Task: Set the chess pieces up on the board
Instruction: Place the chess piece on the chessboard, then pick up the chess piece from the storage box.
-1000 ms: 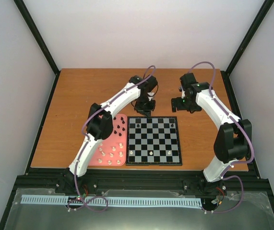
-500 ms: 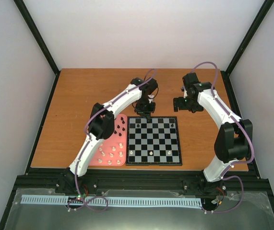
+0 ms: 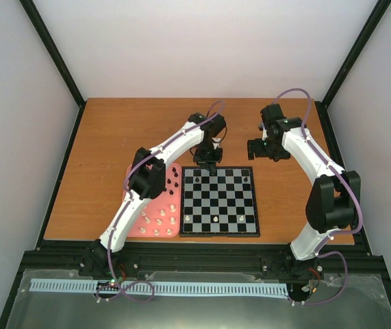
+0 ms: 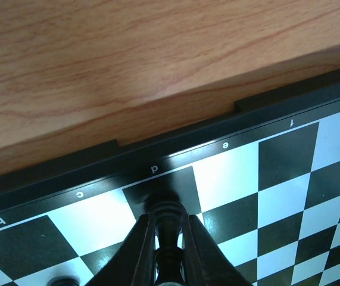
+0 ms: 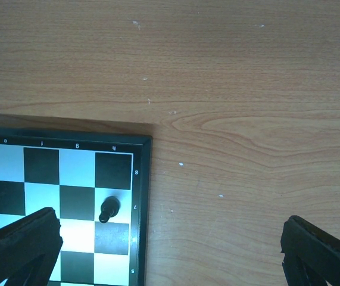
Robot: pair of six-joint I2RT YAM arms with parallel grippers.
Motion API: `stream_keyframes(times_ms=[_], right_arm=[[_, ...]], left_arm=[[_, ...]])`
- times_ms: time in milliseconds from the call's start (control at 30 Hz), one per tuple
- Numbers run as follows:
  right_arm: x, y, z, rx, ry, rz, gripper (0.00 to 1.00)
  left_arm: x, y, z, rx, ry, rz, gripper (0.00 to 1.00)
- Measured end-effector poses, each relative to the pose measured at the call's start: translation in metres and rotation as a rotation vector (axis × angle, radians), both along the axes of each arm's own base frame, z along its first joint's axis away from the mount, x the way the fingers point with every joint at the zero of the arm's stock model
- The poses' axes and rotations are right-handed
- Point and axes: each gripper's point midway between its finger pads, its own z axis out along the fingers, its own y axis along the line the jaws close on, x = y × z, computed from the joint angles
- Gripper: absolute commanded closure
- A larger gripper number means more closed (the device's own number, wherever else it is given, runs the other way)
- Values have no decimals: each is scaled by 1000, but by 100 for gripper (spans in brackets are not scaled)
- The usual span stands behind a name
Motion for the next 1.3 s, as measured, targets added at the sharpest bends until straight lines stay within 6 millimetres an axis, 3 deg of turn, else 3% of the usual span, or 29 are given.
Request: stream_keyframes(times_ms=[133,533,867,1000,1133,1200,1300], right_arm=[[0,1,0,4,0,1,0],[0,2,0,18,3,9,0],[0,3,0,25,3,14,0],[0,4,0,30,5,16,0],[-1,6,0,38,6,19,0],[-1,6,0,40,7,20,0],[-1,6,0,43,7,21,0]], left_arm=[[0,-1,0,-5,0,0,94],[0,-1,0,-6,0,-10,66],[0,-1,0,-7,-1,-11,56],[0,-1,2,-8,-4,-11,47],[4,1,13,-4,-40,-10,41],[8,3,27,-7,-78,-8,39],[17,10,56,-21,-148,3,26]])
